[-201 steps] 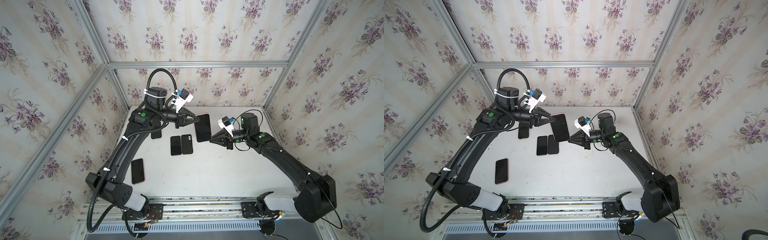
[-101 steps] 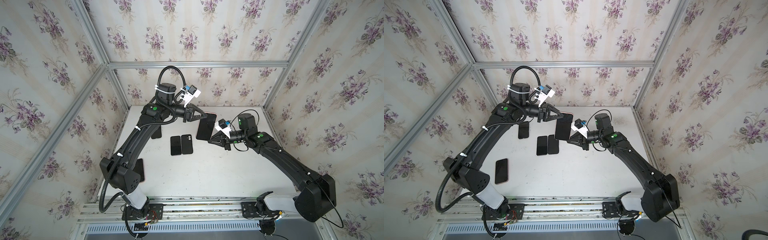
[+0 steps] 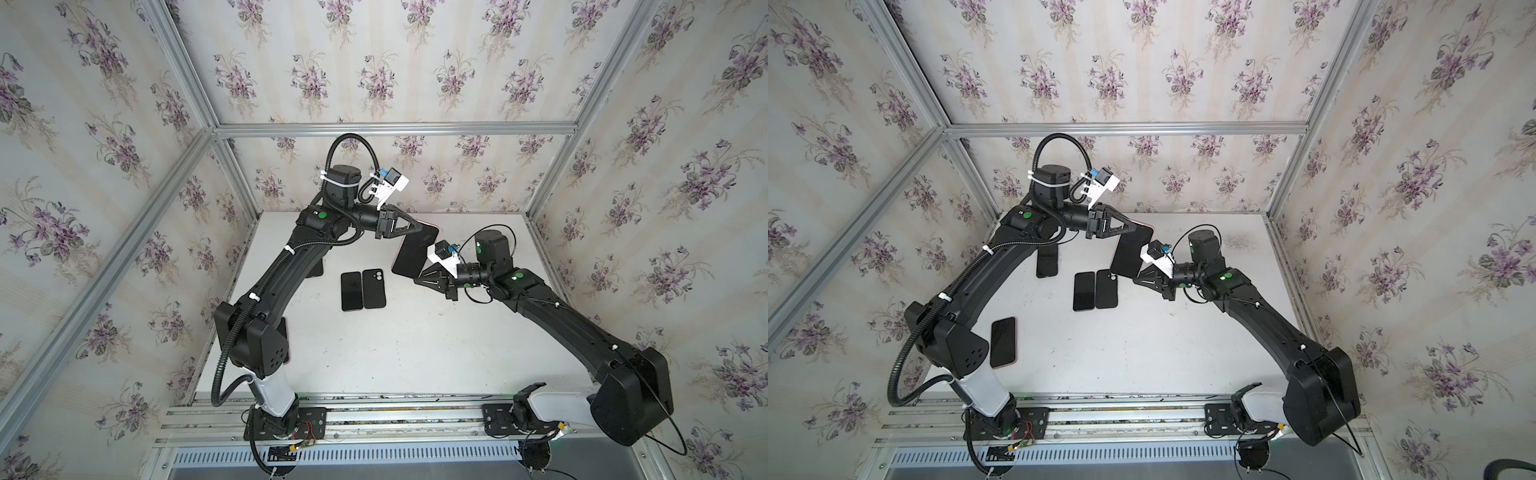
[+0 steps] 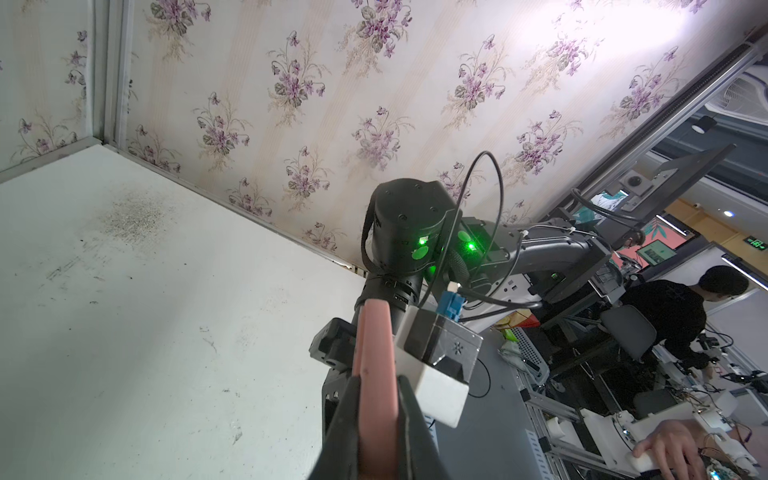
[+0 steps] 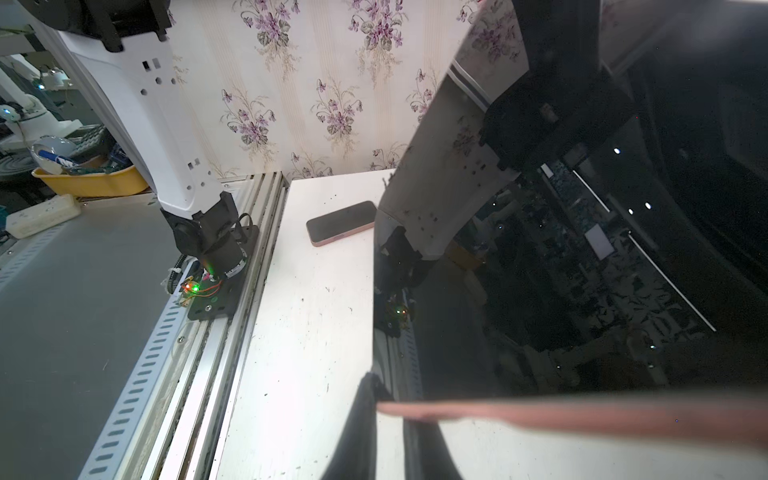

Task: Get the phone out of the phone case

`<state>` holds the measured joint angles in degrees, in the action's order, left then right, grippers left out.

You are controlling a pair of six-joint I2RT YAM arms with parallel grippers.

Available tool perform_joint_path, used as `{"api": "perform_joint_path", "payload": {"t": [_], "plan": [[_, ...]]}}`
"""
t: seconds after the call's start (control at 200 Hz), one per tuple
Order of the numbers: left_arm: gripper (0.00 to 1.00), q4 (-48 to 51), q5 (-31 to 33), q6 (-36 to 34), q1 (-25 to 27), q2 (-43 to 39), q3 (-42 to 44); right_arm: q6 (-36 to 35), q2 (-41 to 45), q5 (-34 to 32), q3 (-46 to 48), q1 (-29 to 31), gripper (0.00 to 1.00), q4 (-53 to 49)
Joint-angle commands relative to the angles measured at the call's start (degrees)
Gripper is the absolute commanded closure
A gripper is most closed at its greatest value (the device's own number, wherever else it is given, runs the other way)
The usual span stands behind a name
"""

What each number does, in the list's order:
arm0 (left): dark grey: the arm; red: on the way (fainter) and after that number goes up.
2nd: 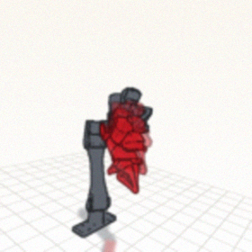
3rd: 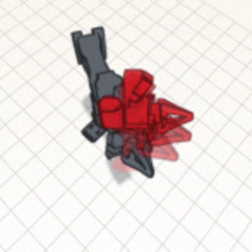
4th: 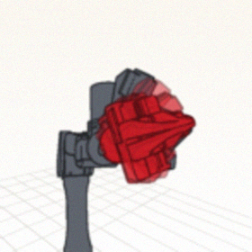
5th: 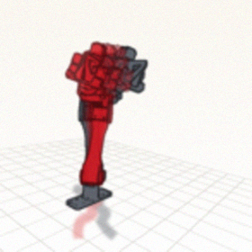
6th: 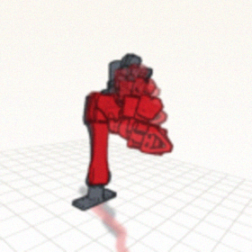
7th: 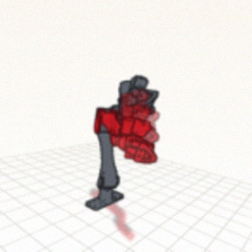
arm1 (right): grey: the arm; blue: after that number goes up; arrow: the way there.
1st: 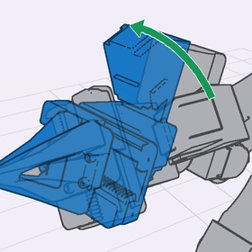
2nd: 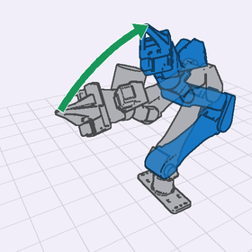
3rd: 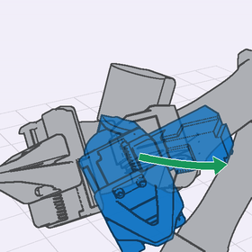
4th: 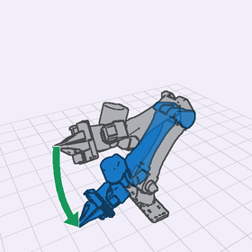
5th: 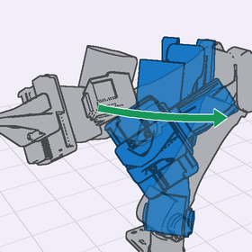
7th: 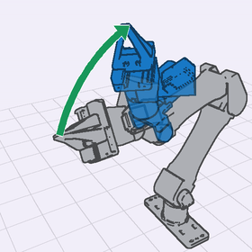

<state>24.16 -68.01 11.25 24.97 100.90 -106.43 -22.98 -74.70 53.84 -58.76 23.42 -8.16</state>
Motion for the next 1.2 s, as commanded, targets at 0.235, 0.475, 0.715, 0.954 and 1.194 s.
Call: {"api": "perform_joint_path", "payload": {"t": [0.235, 0.475, 0.715, 0.954, 1.194], "plan": [[1.00, 6.48, -2.57, 12.11, 1.66, 2.45, 1.80, -2.96, 1.95, -6.91, -0.06, 0.67, 1.00, 18.61], [1.00, 2.77, -1.61, 16.19, 0.42, 1.47, 2.38, 3.60, 6.43, -11.80, 6.28, 0.66, 0.88, 23.30], [1.00, -20.44, 2.48, 39.72, -4.62, -3.81, 10.87, 28.59, 15.03, -25.01, 15.53, 0.67, 0.46, 27.72], [1.00, -51.58, 4.63, 65.67, -6.38, -5.10, 23.62, 55.14, 16.15, -17.47, 23.72, 0.75, 0.37, 49.87], [1.00, -55.69, 5.68, 68.12, -6.34, -4.40, 26.74, 60.48, 12.67, -17.72, 24.50, 6.44, 0.37, 58.19]]}}
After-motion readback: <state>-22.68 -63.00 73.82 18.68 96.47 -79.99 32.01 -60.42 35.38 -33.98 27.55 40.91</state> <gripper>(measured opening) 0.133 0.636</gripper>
